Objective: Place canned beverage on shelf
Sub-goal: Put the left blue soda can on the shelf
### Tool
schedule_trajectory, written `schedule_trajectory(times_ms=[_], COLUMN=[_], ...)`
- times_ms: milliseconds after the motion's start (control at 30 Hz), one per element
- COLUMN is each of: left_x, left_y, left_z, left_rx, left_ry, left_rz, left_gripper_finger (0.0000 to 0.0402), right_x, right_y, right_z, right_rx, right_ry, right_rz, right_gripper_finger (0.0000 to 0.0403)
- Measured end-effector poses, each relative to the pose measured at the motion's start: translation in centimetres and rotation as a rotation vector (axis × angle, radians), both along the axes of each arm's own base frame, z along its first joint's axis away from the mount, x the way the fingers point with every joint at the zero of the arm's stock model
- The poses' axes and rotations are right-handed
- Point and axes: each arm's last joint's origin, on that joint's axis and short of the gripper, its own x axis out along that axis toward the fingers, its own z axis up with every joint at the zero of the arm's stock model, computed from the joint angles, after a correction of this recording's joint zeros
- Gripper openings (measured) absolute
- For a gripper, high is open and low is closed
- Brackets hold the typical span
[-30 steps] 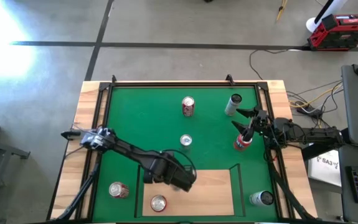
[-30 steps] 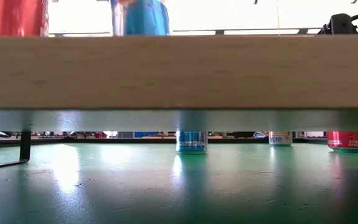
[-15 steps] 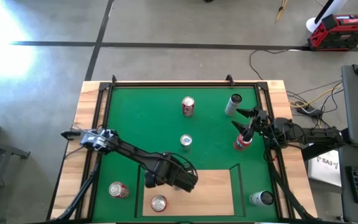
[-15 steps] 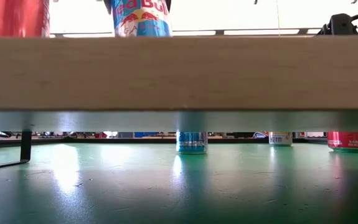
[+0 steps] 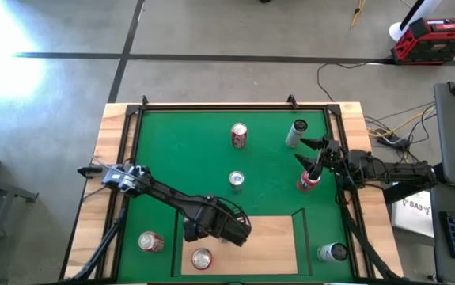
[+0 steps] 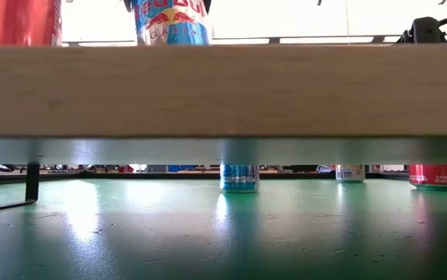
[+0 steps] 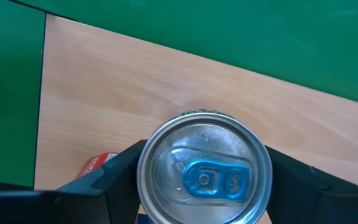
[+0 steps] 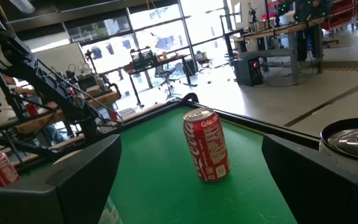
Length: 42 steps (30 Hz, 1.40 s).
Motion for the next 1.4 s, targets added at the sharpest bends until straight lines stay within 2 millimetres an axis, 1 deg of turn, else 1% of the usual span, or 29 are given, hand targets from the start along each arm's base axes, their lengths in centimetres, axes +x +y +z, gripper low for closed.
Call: schedule_trajectory(times_ms=[100,367,800,967,1133,1400], left_x=[0.0,-0.4,-0.7,-1.1,-1.7,-2.0], left_y=[-0.2,-0.7,-0.5,-0.4,0.2,0.3], left_z=[0.0,0.1,0.6,0.5,0.2,0.1], left_rx=[-0.001,0.099,0.110,0.096,0.102,0.085], left_ry=[-0.006,-0.045,-0.040,-0.017,0.020,0.034], left_rz=[-0.005,-0.040,-0.206,-0.223,-0.216,-0.205], left_gripper_finger=[0.0253,0.0246,0.0245,0.0245,0.0245,0.0245], right_x=[0.0,0.0,0.0,0.0,0.0,0.0], right_y=[0.0,0.0,0.0,0.0,0.0,0.0], right_z=[0.0,0.0,0.0,0.0,0.0,0.0], right_rx=[0.000,0.000,0.000,0.000,0.000,0.000], right_ry=[0.000,0.000,0.000,0.000,0.000,-0.001], right_rz=[0.000,0.000,0.000,0.000,0.000,0.000], right_gripper_finger=[0.0381,0.0381,0.0381,0.0381,0.0381,0.0381])
